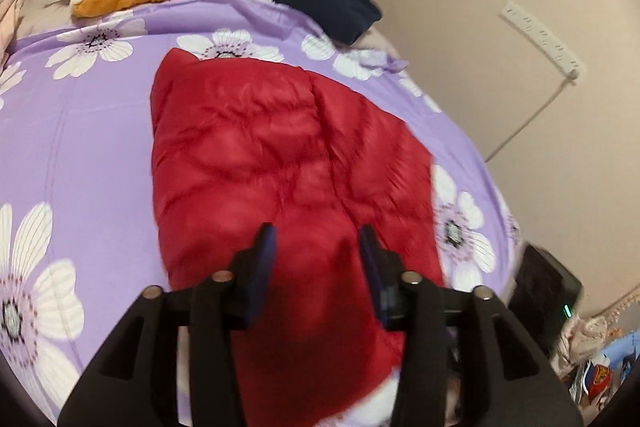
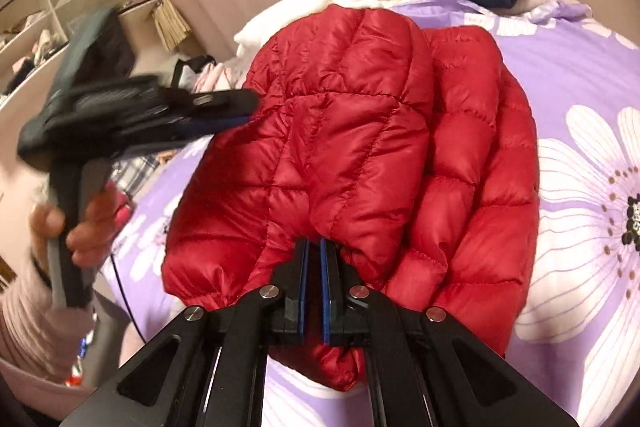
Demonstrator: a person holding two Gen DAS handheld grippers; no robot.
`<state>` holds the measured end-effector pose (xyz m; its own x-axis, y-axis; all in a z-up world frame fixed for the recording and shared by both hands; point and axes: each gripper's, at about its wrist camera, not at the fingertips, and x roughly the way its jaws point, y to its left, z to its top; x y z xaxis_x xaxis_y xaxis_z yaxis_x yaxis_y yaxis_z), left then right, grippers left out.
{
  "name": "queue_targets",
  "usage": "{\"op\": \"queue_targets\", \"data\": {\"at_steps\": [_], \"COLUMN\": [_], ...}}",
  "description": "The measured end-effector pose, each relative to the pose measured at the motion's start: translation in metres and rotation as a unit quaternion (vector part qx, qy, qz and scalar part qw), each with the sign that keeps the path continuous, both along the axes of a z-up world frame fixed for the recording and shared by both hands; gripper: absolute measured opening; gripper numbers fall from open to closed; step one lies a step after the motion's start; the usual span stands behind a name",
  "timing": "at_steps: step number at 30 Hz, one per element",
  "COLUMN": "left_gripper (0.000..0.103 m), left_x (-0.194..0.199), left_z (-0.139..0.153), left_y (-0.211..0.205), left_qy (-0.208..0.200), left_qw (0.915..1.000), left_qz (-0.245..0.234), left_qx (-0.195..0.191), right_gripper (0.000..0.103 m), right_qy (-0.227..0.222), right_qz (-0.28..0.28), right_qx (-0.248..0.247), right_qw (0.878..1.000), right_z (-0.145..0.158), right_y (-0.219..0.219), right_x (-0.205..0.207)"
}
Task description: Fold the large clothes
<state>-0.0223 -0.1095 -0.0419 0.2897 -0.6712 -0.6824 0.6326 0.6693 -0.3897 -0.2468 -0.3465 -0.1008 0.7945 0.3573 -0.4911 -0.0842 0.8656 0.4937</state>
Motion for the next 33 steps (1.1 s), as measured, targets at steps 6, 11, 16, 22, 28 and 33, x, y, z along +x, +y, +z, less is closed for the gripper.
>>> {"op": "queue_targets", "data": {"at_steps": [6, 11, 16, 22, 28, 33], "left_gripper": [0.048, 0.048, 0.048, 0.055, 0.055, 0.055], "left_x": [-0.031, -0.029, -0.032, -0.040, -0.041, -0.039], "left_z": [-0.017, -0.028, -0.025, -0.025, -0.029, -0.032], "left_y": [0.022, 0.023, 0.017, 0.010, 0.008, 0.004], "left_qy": [0.019, 0.033, 0.020, -0.002, -0.001, 0.001], "left_qw": [0.9998, 0.9994, 0.9996, 0.9992, 0.9993, 0.9991], "left_qz": [-0.003, 0.008, 0.004, -0.004, -0.011, -0.016], "left_qx": [0.002, 0.005, 0.020, 0.041, 0.035, 0.039], "right_gripper": [0.002, 0.002, 0.002, 0.003, 0.003, 0.003], "right_qy": [-0.011, -0.050, -0.086, -0.085, 0.007, 0.007], "right_qz": [-0.011, -0.029, -0.054, -0.091, -0.110, -0.122], "right_qx": [-0.003, 0.015, 0.017, -0.045, -0.050, -0.024], "right_qw": [1.000, 0.998, 0.995, 0.991, 0.993, 0.992], "right_z": [0.015, 0.037, 0.062, 0.079, 0.044, 0.016], "right_y": [0.004, -0.002, -0.015, -0.017, -0.029, -0.038], "right_x": [-0.008, -0.019, -0.011, 0.032, 0.074, 0.071]}}
